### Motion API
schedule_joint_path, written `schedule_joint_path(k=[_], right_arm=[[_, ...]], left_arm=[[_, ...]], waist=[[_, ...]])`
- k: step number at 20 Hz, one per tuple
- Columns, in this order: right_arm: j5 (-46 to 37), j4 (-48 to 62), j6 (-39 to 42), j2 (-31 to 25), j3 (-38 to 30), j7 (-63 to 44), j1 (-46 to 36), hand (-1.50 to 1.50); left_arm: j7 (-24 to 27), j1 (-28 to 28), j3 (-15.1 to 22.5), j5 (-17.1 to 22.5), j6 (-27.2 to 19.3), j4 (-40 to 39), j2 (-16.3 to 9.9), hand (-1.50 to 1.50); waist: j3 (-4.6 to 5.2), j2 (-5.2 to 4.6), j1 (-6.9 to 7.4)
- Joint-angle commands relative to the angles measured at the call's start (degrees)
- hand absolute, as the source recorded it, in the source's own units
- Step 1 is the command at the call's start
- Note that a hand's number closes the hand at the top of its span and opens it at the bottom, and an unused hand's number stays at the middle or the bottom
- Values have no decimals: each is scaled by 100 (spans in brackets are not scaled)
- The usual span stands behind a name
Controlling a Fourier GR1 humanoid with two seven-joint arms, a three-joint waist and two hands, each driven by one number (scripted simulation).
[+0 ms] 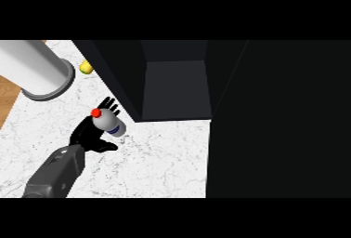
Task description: Pick up the bottled water, place it into the cabinet and close the cabinet
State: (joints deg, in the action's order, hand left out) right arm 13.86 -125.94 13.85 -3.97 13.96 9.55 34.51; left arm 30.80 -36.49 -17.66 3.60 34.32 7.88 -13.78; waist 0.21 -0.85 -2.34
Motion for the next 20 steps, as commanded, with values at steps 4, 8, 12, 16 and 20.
schedule_joint_path(k=[4,8,12,16,20], right_arm=[[-5,101,-108,95,66,-113,-228,-150],[-379,161,-111,145,450,99,75,-150],[-248,277,-136,162,273,116,-75,-150],[-18,335,64,-56,-12,143,-126,-150],[-221,497,-178,154,125,46,-427,-150]], left_arm=[[183,12,73,-49,564,18,315,-150],[460,276,180,-162,671,159,282,-150],[72,-94,159,-106,806,231,223,150],[232,28,39,-13,794,144,295,150],[393,-9,137,-136,477,256,446,150]], waist=[[3,-15,-8],[1,9,3],[-7,35,60],[1,-5,-23],[0,-9,24]])
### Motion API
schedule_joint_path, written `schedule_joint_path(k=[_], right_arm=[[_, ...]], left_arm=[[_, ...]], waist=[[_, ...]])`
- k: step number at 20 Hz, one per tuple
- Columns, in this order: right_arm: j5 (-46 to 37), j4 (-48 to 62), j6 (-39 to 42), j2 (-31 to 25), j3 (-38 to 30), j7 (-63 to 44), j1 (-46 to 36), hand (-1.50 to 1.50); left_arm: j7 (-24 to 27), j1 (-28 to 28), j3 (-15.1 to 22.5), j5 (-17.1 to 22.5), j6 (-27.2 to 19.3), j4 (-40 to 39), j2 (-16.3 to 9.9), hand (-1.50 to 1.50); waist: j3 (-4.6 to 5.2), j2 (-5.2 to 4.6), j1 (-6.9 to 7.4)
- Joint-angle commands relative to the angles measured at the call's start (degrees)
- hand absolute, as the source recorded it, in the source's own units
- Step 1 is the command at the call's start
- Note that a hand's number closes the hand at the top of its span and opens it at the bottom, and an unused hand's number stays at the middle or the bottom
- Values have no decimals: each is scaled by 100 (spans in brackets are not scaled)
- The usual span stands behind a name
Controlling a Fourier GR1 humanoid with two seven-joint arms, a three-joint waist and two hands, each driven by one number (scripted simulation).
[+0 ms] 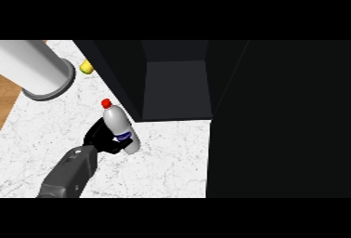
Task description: Pick up the bottled water, place it into the cabinet and close the cabinet
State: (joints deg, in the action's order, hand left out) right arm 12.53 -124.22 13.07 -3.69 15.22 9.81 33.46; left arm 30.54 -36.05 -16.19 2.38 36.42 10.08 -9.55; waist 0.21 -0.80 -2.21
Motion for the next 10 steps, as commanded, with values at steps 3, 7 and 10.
schedule_joint_path(k=[3,7,10], right_arm=[[360,127,239,-243,-377,160,176,-150],[36,-301,-56,-45,-29,-42,176,-150],[3,66,-179,44,-131,-23,71,-150]], left_arm=[[680,195,-11,1,-4,195,153,150],[1132,769,-559,526,-424,347,-69,150],[1468,1329,-615,658,-177,601,-124,150]], waist=[[-11,35,52],[-6,63,155],[-18,86,253]])
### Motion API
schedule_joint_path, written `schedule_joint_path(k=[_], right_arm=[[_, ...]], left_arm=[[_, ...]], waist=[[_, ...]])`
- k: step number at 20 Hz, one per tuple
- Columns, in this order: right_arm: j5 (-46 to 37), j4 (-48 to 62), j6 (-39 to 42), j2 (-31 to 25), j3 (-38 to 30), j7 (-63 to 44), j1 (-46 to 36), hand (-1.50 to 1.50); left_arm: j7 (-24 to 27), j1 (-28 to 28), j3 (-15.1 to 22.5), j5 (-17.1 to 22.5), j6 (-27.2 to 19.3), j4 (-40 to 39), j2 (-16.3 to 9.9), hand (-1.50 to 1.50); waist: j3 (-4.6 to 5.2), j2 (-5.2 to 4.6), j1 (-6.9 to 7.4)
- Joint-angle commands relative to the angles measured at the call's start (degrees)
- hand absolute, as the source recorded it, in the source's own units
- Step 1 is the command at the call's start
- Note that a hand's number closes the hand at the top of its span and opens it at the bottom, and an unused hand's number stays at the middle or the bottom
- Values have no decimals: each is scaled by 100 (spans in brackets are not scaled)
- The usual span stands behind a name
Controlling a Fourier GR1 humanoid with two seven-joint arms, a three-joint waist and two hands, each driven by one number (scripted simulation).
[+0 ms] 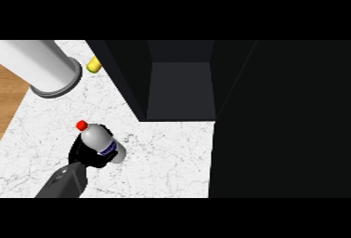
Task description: Pick up the bottled water, place it into the cabinet and close the cabinet
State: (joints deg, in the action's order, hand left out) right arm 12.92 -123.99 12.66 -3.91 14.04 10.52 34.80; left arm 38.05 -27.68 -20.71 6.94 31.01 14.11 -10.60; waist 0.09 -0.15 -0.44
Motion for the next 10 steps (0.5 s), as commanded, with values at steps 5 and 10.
schedule_joint_path(k=[5,10], right_arm=[[229,194,369,-159,-112,515,352,-150],[-72,-86,171,-177,-1,381,477,-150]], left_arm=[[558,453,-327,542,412,340,219,150],[49,771,-159,775,519,1112,406,150]], waist=[[-7,20,-36],[-14,45,34]])
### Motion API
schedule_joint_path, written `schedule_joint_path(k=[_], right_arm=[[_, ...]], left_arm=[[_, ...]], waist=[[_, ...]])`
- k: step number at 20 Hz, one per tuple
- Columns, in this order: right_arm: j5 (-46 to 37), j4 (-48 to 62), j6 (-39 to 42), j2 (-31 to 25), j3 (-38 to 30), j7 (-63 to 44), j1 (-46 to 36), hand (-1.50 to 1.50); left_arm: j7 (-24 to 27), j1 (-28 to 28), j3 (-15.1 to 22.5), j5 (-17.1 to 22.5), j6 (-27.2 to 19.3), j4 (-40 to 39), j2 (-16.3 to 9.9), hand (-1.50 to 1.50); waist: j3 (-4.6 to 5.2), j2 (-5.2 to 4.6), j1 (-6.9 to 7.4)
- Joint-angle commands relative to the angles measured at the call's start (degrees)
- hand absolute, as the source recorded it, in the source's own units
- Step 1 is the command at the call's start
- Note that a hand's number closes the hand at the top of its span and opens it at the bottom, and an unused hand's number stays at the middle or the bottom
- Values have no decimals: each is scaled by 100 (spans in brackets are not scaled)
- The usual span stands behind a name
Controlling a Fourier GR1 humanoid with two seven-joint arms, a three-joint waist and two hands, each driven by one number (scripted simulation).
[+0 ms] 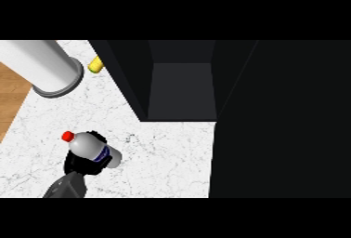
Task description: Pick up the bottled water, place it into the cabinet and close the cabinet
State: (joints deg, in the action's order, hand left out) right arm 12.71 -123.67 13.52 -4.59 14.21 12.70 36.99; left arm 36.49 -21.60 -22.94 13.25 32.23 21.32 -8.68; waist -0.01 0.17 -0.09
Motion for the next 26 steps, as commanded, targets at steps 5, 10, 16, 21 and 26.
schedule_joint_path(k=[5,10,16,21,26], right_arm=[[-108,-342,13,-80,293,44,404,-150],[98,66,-153,54,126,-235,-284,-150],[228,-5,-75,-96,12,-245,-149,-150],[30,160,-233,76,288,-228,-301,-150],[24,330,19,-72,227,165,-226,-150]], left_arm=[[-739,476,280,446,88,1470,429,150],[-1797,995,656,777,-401,3195,849,150],[-2124,1194,1800,1313,-1401,4467,863,150],[-2501,1003,2572,1421,-2581,5280,866,150],[-2321,536,3470,1365,-3681,5347,867,150]], waist=[[-6,19,14],[-7,13,53],[-3,7,8],[-1,-5,-9],[-1,-7,-43]])
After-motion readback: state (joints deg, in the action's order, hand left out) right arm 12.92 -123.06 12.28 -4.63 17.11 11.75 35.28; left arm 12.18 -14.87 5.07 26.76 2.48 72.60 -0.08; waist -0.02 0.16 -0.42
